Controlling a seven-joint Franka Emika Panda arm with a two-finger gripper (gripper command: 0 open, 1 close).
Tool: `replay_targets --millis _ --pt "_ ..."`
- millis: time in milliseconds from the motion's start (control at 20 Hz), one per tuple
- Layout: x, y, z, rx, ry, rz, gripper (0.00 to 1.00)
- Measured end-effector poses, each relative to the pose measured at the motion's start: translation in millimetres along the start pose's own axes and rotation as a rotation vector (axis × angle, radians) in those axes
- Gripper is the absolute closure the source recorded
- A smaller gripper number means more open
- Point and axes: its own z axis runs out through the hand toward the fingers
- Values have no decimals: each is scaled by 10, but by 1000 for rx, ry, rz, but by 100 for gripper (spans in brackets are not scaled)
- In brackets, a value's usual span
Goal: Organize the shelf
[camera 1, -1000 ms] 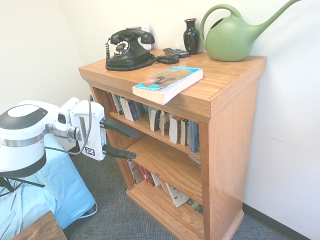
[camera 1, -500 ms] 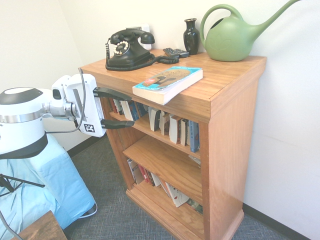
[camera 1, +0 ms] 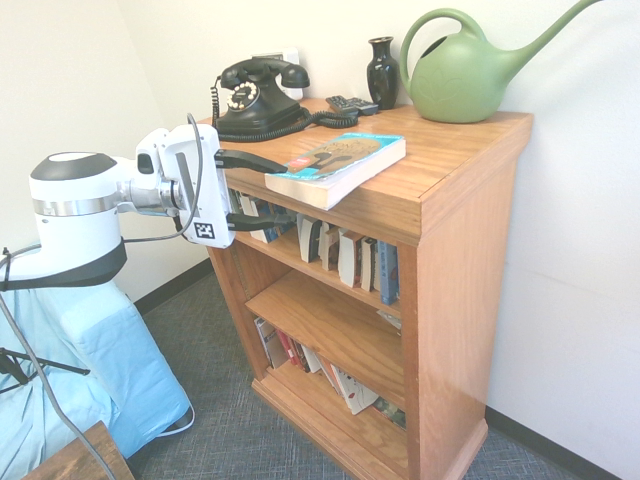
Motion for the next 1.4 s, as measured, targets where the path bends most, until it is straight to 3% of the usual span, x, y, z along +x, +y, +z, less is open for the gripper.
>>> replay_targets --millis 600,650,1400 --pt "185 -269 410 -8 -11 9 0" --pt "206 -280 427 -7 -10 10 100" --pt "364 -297 493 -7 -4 28 100"
